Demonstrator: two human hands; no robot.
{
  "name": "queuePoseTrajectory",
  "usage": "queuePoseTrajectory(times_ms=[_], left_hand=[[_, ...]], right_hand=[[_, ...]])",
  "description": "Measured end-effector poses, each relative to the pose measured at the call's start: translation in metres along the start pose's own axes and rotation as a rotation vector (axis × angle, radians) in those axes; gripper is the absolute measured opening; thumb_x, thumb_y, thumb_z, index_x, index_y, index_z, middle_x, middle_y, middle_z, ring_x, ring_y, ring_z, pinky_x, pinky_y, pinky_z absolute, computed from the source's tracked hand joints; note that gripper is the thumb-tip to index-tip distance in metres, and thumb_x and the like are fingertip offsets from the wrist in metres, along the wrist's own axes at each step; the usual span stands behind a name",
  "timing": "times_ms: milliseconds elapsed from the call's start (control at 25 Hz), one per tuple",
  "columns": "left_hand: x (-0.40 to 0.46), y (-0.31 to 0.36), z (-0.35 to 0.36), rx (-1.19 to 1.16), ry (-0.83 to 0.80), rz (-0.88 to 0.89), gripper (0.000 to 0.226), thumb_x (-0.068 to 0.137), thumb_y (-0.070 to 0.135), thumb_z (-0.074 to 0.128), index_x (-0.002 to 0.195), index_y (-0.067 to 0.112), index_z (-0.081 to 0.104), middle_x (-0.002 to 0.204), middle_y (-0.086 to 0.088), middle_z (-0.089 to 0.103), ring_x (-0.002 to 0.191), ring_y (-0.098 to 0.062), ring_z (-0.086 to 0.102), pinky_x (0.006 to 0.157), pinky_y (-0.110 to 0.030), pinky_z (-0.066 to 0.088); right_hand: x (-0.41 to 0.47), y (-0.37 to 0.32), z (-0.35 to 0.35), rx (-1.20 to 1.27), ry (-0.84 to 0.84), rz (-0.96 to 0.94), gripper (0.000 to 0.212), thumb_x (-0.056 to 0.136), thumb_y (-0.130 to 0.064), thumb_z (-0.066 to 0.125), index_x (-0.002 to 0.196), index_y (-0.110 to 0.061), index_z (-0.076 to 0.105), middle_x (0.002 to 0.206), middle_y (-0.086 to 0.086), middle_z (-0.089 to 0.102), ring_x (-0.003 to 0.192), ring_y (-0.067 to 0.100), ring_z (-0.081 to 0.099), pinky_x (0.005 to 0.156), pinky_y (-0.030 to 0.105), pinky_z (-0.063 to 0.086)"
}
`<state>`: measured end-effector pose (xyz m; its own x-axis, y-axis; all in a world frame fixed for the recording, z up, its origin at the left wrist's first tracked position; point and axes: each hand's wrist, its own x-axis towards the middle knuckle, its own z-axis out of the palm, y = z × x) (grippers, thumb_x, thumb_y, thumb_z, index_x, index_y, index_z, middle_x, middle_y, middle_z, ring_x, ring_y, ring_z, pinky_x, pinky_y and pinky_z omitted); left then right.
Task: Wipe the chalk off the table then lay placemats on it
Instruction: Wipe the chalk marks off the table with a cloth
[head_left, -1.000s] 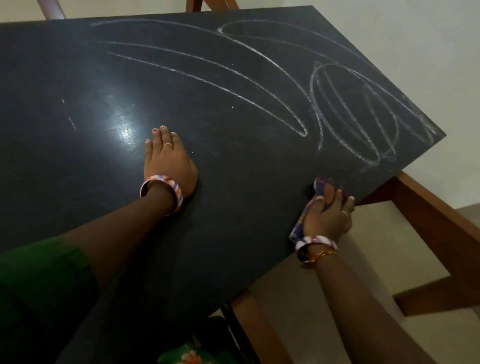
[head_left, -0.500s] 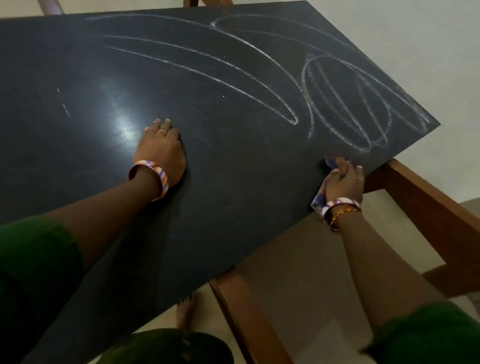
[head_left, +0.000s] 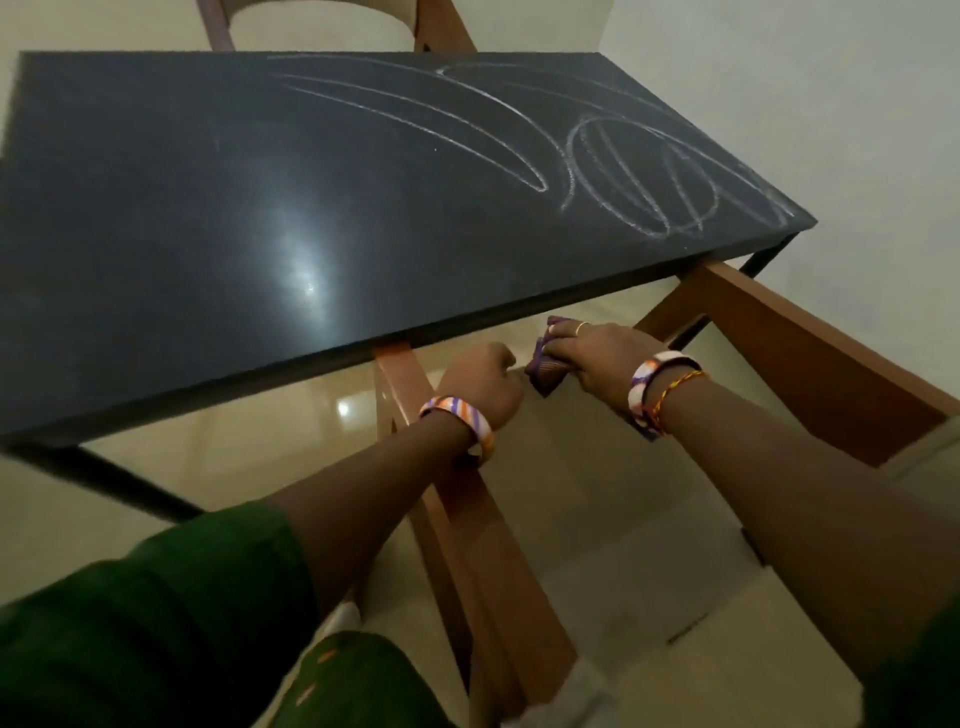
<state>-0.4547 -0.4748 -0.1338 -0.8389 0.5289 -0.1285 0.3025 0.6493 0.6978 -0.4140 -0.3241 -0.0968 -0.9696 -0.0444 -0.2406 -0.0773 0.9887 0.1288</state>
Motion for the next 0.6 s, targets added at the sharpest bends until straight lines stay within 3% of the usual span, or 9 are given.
queuePoseTrajectory(times_ms=[80, 160, 400, 600], left_hand=[[-0.033, 0.017, 0.017, 0.029, -0.026, -0.059, 0.023, 0.095, 0.019, 0.045, 0.104, 0.006, 0.062, 0.078, -0.003, 0.055, 0.077, -0.017, 0.053, 0.064, -0.023, 0.04], [-0.055, 0.029, 0.026, 0.045, -0.018, -0.112, 0.023, 0.095, 0.022, 0.046, 0.1, 0.007, 0.062, 0.069, 0.001, 0.05, 0.067, -0.013, 0.049, 0.06, -0.021, 0.039], [-0.066, 0.037, 0.029, 0.03, 0.025, -0.217, 0.026, 0.092, 0.016, 0.046, 0.115, 0.014, 0.058, 0.103, -0.005, 0.06, 0.093, -0.018, 0.056, 0.08, -0.028, 0.045], [-0.065, 0.041, 0.031, -0.037, 0.05, -0.225, 0.024, 0.091, 0.005, 0.044, 0.101, 0.016, 0.063, 0.112, -0.006, 0.06, 0.105, -0.019, 0.056, 0.093, -0.034, 0.047]], right_hand=[[-0.03, -0.009, 0.006, -0.067, 0.053, -0.073, 0.046, 0.091, -0.011, 0.053, 0.134, -0.026, 0.045, 0.141, 0.002, 0.042, 0.114, 0.025, 0.053, 0.093, 0.032, 0.044], [-0.057, -0.02, 0.016, -0.038, 0.07, -0.14, 0.045, 0.091, -0.011, 0.054, 0.133, -0.026, 0.046, 0.139, 0.003, 0.042, 0.111, 0.024, 0.053, 0.09, 0.029, 0.044], [-0.105, -0.015, 0.041, -0.061, 0.097, -0.222, 0.06, 0.088, -0.008, 0.057, 0.142, -0.023, 0.033, 0.151, 0.007, 0.025, 0.115, 0.026, 0.048, 0.087, 0.031, 0.048], [-0.126, -0.002, 0.054, -0.084, 0.167, -0.249, 0.068, 0.09, -0.006, 0.055, 0.147, -0.019, 0.022, 0.156, 0.01, 0.009, 0.117, 0.028, 0.045, 0.082, 0.03, 0.049]])
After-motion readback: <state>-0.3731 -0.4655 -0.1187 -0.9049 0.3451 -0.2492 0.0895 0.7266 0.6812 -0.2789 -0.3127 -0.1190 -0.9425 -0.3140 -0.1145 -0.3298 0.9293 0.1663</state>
